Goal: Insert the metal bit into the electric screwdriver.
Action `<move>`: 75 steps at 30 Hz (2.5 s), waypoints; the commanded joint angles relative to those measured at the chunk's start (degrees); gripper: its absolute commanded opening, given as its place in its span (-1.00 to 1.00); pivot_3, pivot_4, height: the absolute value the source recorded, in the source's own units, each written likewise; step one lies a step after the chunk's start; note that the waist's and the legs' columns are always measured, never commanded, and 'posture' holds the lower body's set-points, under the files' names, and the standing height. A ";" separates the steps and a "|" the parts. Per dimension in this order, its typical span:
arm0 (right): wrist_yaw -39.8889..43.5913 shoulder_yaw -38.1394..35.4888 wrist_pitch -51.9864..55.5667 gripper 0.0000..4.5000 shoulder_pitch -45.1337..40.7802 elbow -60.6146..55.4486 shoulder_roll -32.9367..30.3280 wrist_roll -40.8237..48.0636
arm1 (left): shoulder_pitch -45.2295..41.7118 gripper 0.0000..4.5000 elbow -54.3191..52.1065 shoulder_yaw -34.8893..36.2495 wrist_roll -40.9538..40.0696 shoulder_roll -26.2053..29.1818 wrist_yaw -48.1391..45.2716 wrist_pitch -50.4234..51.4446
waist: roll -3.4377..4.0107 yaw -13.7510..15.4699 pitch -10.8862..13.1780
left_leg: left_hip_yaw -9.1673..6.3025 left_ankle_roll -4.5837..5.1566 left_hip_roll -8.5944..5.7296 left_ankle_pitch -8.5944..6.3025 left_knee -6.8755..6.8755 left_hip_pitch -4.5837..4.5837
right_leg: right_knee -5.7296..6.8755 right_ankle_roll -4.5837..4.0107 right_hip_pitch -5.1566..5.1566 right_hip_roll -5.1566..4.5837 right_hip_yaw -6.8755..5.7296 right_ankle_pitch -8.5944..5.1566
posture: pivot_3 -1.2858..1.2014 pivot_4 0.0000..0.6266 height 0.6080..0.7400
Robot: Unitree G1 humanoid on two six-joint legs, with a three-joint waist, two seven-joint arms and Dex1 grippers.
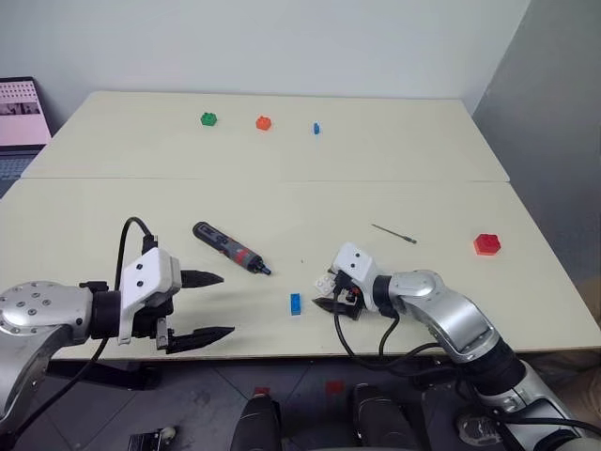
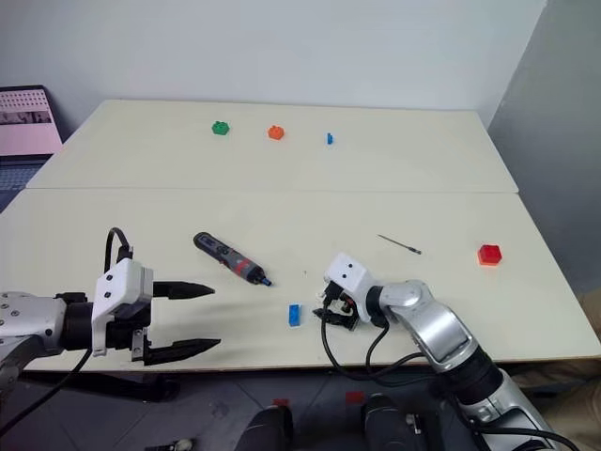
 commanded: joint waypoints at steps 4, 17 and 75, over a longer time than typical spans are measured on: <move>0.53 1.97 -1.96 -0.27 0.58 -0.27 -1.10 -2.62 | -0.59 1.00 -0.32 1.80 -0.33 -0.46 -0.22 -1.62 | -0.01 -0.03 -0.01 | 0.00 0.00 0.01 0.00 0.00 0.04 | 0.00 0.00 -0.04 0.00 0.01 0.00 | 0.03 -0.52 1.00; -3.00 -13.14 -2.85 -0.36 4.20 -6.32 -7.89 -1.99 | -6.50 1.00 -2.39 0.41 -5.55 -3.85 1.81 -1.01 | -0.02 1.10 -0.01 | 0.03 0.00 0.00 0.00 0.01 -0.04 | -0.02 0.00 -0.03 -0.01 0.02 0.00 | 0.03 -0.52 1.00; -2.33 -39.96 -12.04 0.99 11.07 -4.74 -15.54 7.99 | -20.41 1.00 -0.95 -6.99 -6.77 -7.72 8.62 3.27 | 0.02 1.27 0.02 | 0.03 0.01 -0.03 0.00 0.03 -0.01 | -0.03 0.03 0.15 0.01 0.05 0.00 | 0.03 -0.52 1.00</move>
